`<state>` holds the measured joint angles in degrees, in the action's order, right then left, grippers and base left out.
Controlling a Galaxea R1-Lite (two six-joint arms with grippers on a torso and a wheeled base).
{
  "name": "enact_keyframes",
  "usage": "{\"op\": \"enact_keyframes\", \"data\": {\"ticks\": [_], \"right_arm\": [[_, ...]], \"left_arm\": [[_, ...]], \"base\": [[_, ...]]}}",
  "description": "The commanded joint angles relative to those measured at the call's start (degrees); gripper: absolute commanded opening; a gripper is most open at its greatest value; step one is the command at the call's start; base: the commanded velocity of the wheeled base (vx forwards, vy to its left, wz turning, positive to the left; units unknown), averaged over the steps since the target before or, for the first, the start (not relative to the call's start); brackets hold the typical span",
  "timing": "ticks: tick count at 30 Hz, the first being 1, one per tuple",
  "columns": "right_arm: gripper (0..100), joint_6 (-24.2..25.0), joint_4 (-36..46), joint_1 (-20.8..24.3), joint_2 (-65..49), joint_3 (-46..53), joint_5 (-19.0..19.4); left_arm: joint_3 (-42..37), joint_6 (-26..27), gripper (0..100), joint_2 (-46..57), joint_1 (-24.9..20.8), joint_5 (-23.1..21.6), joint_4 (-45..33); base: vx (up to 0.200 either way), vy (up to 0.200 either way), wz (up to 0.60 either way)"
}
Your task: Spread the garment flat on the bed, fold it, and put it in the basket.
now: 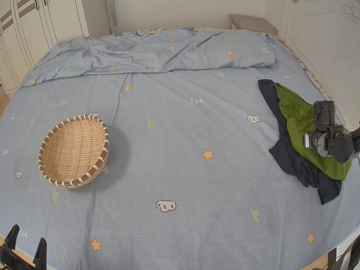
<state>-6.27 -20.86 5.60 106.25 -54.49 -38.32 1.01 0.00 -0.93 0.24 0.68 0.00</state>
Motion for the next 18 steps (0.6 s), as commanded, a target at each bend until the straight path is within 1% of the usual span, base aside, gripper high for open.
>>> {"op": "enact_keyframes", "data": {"ticks": [1,10,15,18], "right_arm": [[0,-0.1,0.0,0.0,-0.3,-0.1,0.1],[0,-0.1,-0.1,0.3,-0.5,-0.4,0.1],[0,-0.3,0.7,1.4,-3.7,-2.5,1.1],[0,0.1,4.7,5.5,-7.9,-4.7,1.8]], "left_arm": [[-1.0,0.1,100,0.9,0.0,0.0,0.0],[-1.0,0.0,100,0.9,0.0,0.0,0.0],[-1.0,0.0,100,0.9,0.0,0.0,0.0],[-1.0,0.0,100,0.9,0.0,0.0,0.0]], "base": [[0.000,0.000,0.00],[0.000,0.000,0.00],[0.000,0.000,0.00],[0.000,0.000,0.00]]}}
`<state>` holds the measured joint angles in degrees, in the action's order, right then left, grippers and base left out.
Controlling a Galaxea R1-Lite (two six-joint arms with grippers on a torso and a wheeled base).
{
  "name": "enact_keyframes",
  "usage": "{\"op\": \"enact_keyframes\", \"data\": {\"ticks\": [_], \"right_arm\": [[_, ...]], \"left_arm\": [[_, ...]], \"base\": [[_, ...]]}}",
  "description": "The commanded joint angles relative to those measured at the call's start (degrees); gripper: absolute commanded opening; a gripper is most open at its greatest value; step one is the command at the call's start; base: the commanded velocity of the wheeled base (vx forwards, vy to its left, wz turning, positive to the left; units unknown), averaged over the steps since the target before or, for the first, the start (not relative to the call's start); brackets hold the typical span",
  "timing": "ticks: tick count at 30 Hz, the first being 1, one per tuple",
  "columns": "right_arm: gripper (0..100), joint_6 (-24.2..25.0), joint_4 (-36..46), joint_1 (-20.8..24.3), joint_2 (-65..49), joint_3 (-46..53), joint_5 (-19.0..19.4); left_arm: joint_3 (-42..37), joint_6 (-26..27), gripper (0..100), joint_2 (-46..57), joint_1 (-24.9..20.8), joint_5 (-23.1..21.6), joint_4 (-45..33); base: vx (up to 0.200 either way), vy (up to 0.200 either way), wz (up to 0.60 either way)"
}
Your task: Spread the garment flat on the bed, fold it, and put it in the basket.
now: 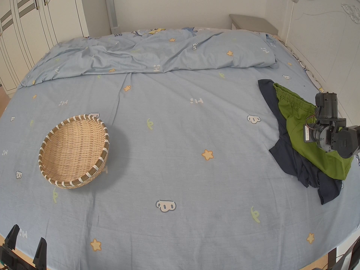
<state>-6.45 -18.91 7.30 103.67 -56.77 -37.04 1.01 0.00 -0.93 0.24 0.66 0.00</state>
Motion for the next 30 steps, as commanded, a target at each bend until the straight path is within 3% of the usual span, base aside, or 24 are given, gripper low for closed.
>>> {"op": "enact_keyframes", "data": {"ticks": [1,4,7,14,17,21,30], "right_arm": [[0,0.6,6.1,6.3,-7.7,-3.1,0.6],[0,4.3,13.0,11.8,-12.1,-5.5,0.7],[0,13.5,20.8,20.0,-13.5,-8.7,1.4],[0,29.9,40.5,34.4,-13.7,-20.2,7.6],[0,33.9,45.5,38.3,-13.5,-25.0,10.9],[0,34.7,47.0,42.1,-13.2,-30.2,13.3],[0,34.1,47.0,50.3,-4.0,-45.3,13.7]], "left_arm": [[-1.0,0.1,100,0.9,0.0,0.0,0.0],[-1.0,0.0,100,0.9,0.0,0.0,0.0],[-1.0,0.1,100,0.9,0.0,0.0,0.0],[-1.0,0.0,100,0.9,0.0,0.0,0.0],[-1.0,0.0,100,0.9,0.0,0.0,0.0],[-1.0,0.0,100,0.9,0.0,0.0,0.0],[-1.0,0.1,100,0.9,0.0,0.0,0.0]], "base": [[0.000,0.000,0.00],[0.000,0.000,0.00],[0.000,0.000,0.00],[0.000,0.000,0.00],[0.000,0.000,0.00],[0.000,0.000,0.00],[0.000,0.000,0.00]]}}
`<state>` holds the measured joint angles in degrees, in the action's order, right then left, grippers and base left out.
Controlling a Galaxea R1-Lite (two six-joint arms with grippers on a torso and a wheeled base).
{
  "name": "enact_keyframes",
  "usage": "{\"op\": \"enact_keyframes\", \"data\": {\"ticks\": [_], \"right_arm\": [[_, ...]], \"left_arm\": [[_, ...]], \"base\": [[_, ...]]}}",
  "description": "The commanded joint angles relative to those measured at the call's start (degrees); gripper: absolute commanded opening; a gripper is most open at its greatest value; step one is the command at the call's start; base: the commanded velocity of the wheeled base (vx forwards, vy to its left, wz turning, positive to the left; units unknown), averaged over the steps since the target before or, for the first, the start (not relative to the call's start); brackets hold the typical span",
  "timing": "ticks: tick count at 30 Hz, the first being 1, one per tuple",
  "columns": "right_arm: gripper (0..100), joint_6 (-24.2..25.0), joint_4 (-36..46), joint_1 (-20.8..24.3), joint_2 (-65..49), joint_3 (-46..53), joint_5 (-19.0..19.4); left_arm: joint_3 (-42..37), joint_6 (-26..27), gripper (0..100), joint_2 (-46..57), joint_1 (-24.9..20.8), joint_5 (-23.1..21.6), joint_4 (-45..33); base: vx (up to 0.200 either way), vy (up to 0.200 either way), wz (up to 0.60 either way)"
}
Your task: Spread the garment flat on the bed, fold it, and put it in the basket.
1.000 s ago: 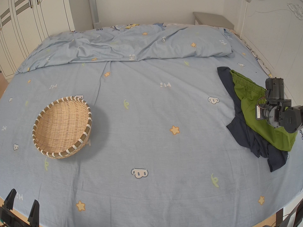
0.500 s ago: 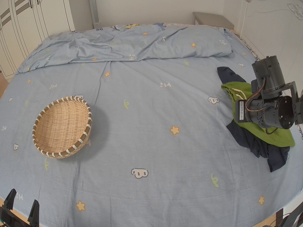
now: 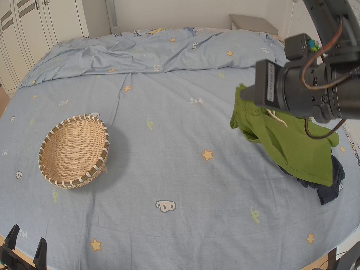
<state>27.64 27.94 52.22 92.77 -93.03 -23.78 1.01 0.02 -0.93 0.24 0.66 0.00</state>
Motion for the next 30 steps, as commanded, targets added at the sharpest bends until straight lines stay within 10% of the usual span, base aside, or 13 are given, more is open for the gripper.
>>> {"op": "enact_keyframes", "data": {"ticks": [1,8,9,21,30], "right_arm": [[0,0.1,0.4,6.6,8.2,-10.9,0.4],[0,0.2,0.8,9.9,15.1,-13.0,0.3],[100,0.2,0.8,9.9,15.2,-12.9,0.3],[100,1.0,0.8,8.5,20.7,-7.7,1.3],[100,1.4,-0.3,-7.0,-5.1,11.2,9.3]], "left_arm": [[-1.0,0.1,100,0.9,0.0,0.0,0.0],[-1.0,0.0,100,0.9,0.0,0.0,0.0],[-1.0,0.0,100,0.9,0.0,0.0,0.0],[-1.0,0.1,100,0.9,0.0,0.0,0.0],[-1.0,0.0,100,0.9,0.0,0.0,0.0]], "base": [[0.000,0.000,0.00],[0.000,0.000,0.00],[0.000,0.000,0.00],[0.000,0.000,0.00],[0.000,0.000,0.00]]}}
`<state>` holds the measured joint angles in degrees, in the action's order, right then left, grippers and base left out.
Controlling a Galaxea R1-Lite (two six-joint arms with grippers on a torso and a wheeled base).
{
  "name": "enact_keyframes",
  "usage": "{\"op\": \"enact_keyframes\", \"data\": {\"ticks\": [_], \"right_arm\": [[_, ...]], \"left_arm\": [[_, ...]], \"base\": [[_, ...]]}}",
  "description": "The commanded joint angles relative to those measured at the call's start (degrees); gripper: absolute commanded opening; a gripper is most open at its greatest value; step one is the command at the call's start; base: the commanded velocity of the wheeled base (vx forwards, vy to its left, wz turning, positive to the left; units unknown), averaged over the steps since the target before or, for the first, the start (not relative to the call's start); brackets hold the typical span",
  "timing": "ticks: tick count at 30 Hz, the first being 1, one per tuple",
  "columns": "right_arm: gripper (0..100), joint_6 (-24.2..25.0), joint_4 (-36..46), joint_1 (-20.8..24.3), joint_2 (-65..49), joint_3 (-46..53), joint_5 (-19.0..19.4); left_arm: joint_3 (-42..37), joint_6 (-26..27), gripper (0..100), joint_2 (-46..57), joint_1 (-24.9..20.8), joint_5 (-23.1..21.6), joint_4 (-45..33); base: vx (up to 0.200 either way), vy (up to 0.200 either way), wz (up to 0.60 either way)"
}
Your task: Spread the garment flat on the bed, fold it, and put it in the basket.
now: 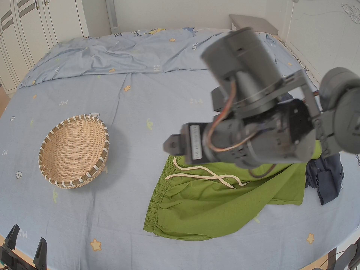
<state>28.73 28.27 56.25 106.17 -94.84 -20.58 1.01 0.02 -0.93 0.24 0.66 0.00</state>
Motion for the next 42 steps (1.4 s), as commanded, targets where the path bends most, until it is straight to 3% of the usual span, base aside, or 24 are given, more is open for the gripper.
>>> {"op": "enact_keyframes", "data": {"ticks": [1,3,8,15,21,23,25,27,30,31,35,37,38,42], "right_arm": [[100,0.3,-0.8,-12.0,-19.9,14.2,6.9],[100,0.4,-2.5,-18.1,-27.2,20.7,11.8],[100,0.5,-8.8,-25.9,-36.3,30.9,20.6],[100,2.6,-16.8,-27.1,-42.0,40.9,21.1],[100,2.6,-16.6,-27.5,-44.5,43.2,20.3],[100,2.5,-16.6,-27.8,-46.1,43.5,20.2],[100,2.6,-16.7,-28.1,-46.1,43.4,20.3],[100,2.5,-16.7,-28.4,-45.9,43.6,20.3],[100,2.5,-16.6,-28.2,-45.7,43.7,20.4],[100,2.5,-16.6,-28.3,-45.5,44.3,20.7],[100,2.0,-16.8,-27.9,-45.3,45.7,20.7],[100,1.9,-16.8,-27.8,-44.6,46.0,20.7],[100,1.9,-16.8,-27.8,-43.7,46.3,20.5],[100,0.8,-17.5,-28.4,-42.4,47.6,20.5]], "left_arm": [[-1.0,0.0,100,0.9,0.0,0.0,0.0],[-1.0,0.0,100,0.9,0.0,0.0,0.0],[-1.0,0.4,100,0.9,0.0,-0.3,0.0],[-1.0,0.3,100,0.9,0.0,-0.6,-0.1],[0.7,2.1,100,0.9,0.1,1.6,0.6],[16.7,-2.3,100,-3.6,-1.2,1.5,-0.4],[26.6,-10.2,100,-11.4,-3.0,1.4,-4.5],[31.5,-13.0,100,-16.9,-3.9,0.4,-8.5],[33.3,-12.4,100,-22.1,-4.5,-2.6,-11.0],[33.6,-12.9,100,-32.2,-5.3,-10.2,-11.0],[31.3,-14.4,100,-43.2,-6.2,-18.7,-10.5],[30.3,-15.1,100,-48.3,-7.2,-22.5,-8.5],[29.3,-17.0,100,-52.9,-8.3,-26.1,-5.4],[26.8,-22.8,100,-61.8,-9.4,-34.1,2.7]], "base": [[0.000,0.000,0.00],[0.000,0.000,0.00],[0.000,0.000,0.00],[0.000,0.000,0.00],[0.000,0.000,0.00],[0.000,0.000,0.00],[0.000,0.000,0.00],[0.000,0.000,0.00],[0.000,0.000,0.00],[0.000,0.000,0.00],[0.000,0.000,0.00],[0.000,0.000,0.00],[0.000,0.000,0.00],[0.000,0.000,0.00]]}}
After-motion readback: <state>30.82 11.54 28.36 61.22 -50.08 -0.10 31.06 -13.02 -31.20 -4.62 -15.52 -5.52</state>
